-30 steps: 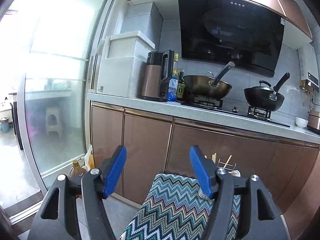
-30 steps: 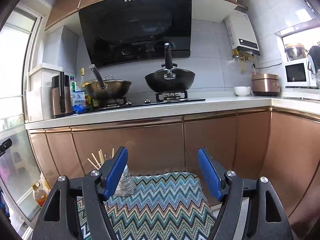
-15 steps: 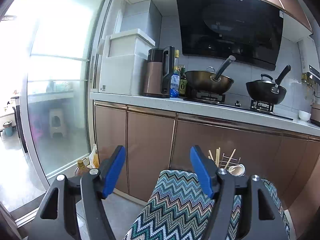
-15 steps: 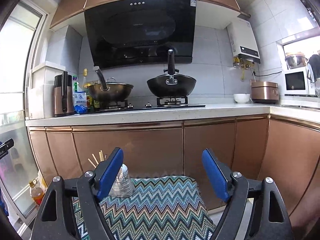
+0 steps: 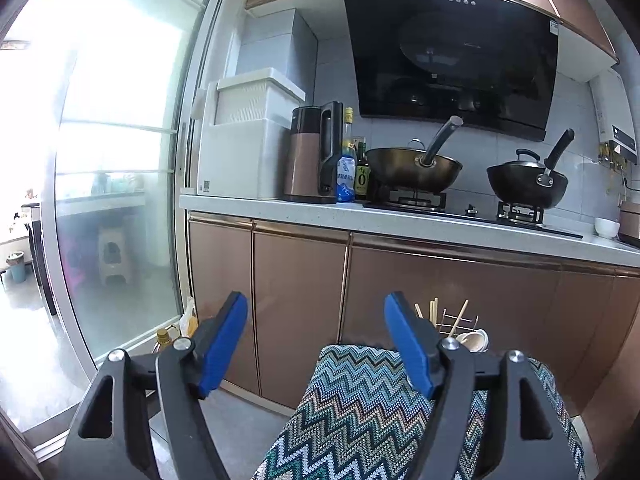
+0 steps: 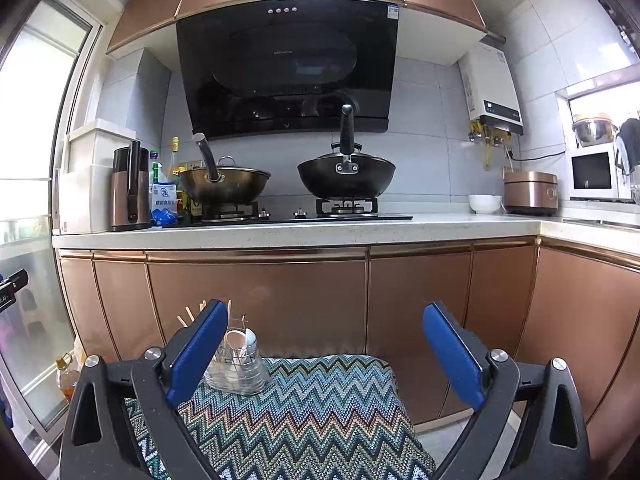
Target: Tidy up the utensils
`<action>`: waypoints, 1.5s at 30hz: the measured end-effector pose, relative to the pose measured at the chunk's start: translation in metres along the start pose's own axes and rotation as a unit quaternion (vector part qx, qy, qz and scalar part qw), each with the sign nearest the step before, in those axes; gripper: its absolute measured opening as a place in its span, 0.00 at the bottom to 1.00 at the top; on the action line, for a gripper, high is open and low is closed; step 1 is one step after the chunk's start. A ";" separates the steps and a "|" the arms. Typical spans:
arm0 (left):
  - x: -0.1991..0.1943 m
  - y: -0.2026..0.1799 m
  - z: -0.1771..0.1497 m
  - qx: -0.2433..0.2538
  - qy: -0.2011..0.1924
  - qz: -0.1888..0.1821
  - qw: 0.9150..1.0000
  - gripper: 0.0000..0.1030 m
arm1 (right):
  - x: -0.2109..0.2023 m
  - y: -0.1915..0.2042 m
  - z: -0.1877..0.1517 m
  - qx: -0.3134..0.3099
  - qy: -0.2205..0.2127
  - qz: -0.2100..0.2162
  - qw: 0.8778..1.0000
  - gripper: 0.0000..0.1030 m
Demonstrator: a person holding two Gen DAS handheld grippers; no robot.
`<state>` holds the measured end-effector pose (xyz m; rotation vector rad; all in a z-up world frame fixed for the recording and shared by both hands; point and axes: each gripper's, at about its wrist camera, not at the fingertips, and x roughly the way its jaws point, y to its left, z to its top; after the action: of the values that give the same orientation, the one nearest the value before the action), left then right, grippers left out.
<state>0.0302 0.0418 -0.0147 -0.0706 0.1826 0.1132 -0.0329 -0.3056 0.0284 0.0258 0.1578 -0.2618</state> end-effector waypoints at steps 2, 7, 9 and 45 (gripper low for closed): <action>-0.002 -0.001 0.001 0.001 -0.003 -0.001 1.000 0.68 | -0.001 0.000 0.000 0.000 -0.001 0.000 1.000 0.96; -0.005 -0.004 0.000 0.007 -0.016 -0.002 1.000 0.71 | 0.000 0.000 0.000 -0.001 -0.001 0.000 1.000 0.97; -0.006 -0.005 0.000 0.008 -0.019 -0.004 1.000 0.72 | 0.000 0.001 -0.001 -0.003 0.001 0.000 1.000 0.97; -0.011 -0.027 -0.004 0.054 -0.017 -0.031 0.998 0.72 | 0.001 0.004 -0.006 -0.010 0.009 -0.001 1.000 0.99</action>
<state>0.0219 0.0135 -0.0151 0.0338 0.1525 0.0434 -0.0317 -0.3016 0.0221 0.0084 0.1777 -0.2612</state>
